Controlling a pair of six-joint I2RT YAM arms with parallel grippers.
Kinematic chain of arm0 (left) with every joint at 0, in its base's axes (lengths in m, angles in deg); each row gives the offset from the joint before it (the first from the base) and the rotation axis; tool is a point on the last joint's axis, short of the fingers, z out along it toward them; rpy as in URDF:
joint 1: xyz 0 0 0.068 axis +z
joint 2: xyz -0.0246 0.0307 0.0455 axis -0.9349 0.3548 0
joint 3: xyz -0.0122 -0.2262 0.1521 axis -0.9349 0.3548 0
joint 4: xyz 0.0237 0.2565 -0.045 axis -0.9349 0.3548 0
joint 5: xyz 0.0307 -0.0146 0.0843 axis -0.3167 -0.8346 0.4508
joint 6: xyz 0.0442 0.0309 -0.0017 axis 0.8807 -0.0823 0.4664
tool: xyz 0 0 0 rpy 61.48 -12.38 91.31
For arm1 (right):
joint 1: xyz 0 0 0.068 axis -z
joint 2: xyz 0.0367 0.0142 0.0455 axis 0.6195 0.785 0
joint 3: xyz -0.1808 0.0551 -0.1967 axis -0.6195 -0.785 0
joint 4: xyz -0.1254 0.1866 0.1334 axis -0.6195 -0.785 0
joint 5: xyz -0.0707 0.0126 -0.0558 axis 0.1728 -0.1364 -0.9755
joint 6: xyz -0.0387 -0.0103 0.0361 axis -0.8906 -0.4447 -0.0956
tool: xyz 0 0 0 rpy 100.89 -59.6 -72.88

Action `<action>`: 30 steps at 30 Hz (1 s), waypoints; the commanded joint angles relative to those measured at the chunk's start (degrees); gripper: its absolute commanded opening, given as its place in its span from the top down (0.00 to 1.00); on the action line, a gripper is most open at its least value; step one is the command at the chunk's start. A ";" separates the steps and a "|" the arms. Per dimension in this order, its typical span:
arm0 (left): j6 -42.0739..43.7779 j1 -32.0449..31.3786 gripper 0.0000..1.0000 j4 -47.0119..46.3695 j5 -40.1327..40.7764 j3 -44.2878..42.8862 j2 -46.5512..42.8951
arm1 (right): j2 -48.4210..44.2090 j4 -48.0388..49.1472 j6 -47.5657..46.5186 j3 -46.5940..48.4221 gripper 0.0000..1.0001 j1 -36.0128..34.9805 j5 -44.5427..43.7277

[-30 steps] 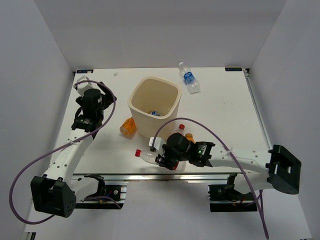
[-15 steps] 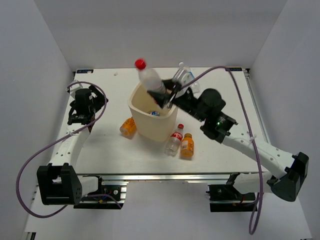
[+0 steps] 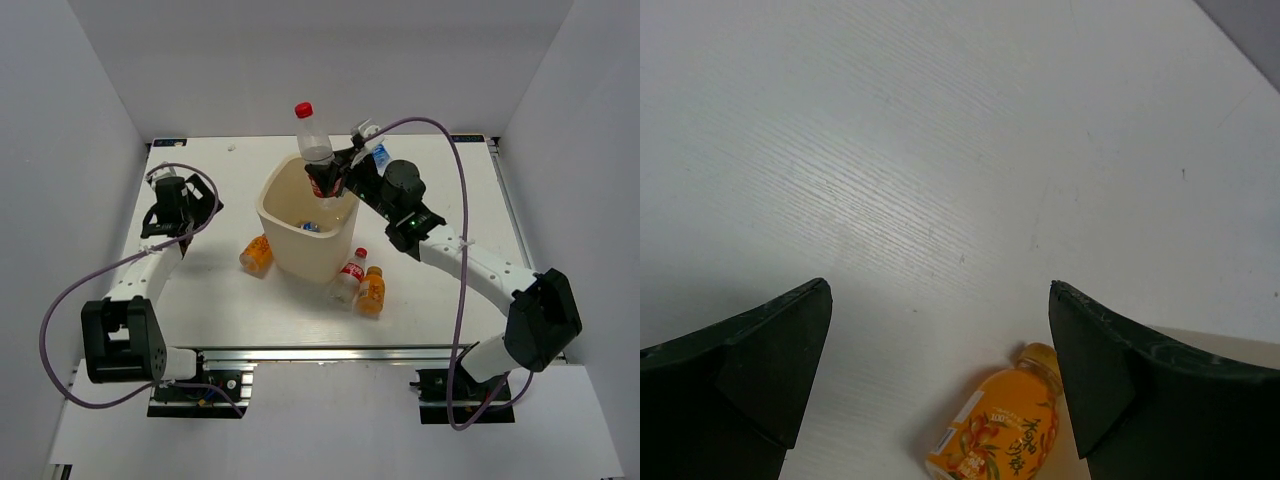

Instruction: Put the plastic bottles in the bin

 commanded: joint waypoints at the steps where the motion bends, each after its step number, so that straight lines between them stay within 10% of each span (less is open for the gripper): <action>1: 2.56 0.31 0.02 -1.35 -6.13 -1.15 2.12 | -2.04 7.97 3.89 -2.57 0.43 0.85 1.49; 6: 4.14 0.31 0.02 -0.90 -11.32 -2.22 5.29 | -3.80 8.33 3.62 -4.25 0.12 1.38 1.31; 17: 11.80 0.31 0.02 -3.35 -35.14 -3.19 13.11 | -8.73 4.99 1.69 -5.74 0.10 3.04 2.72; 30: 12.15 -2.75 0.02 -2.31 -39.46 2.26 15.05 | -14.35 3.06 1.60 -10.49 0.11 5.94 2.63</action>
